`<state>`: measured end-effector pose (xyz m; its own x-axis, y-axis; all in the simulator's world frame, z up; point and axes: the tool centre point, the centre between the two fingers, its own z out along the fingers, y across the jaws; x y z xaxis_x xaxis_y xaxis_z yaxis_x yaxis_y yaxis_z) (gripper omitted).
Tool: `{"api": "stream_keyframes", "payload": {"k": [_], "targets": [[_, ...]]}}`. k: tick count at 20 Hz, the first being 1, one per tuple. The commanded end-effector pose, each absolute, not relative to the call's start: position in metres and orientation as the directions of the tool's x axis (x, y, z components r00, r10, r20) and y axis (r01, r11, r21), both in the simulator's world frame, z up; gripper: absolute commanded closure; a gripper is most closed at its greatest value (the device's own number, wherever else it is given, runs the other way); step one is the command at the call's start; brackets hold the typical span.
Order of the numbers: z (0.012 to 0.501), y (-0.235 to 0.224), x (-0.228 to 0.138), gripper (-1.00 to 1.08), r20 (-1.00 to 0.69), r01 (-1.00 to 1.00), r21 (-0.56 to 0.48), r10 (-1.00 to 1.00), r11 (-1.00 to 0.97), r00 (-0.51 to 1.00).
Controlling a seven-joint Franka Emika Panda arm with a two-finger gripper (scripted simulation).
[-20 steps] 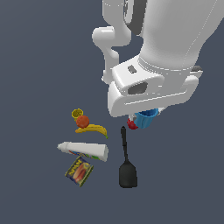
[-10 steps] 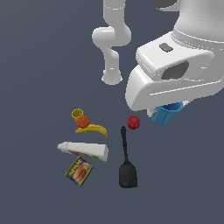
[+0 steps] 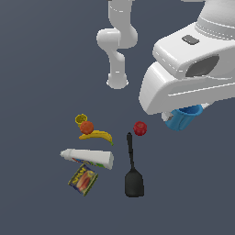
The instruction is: Pick up a designated object from a clutter of objects.
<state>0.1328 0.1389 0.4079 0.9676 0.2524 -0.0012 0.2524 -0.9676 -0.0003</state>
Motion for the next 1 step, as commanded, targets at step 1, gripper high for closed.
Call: {"api": "stream_keyframes", "payload": {"k": [1], "targets": [[0.4093, 0.1393, 0.1333, 1.08, 0.0, 0.252, 0.0, 0.252, -0.968, 0.968]]}}
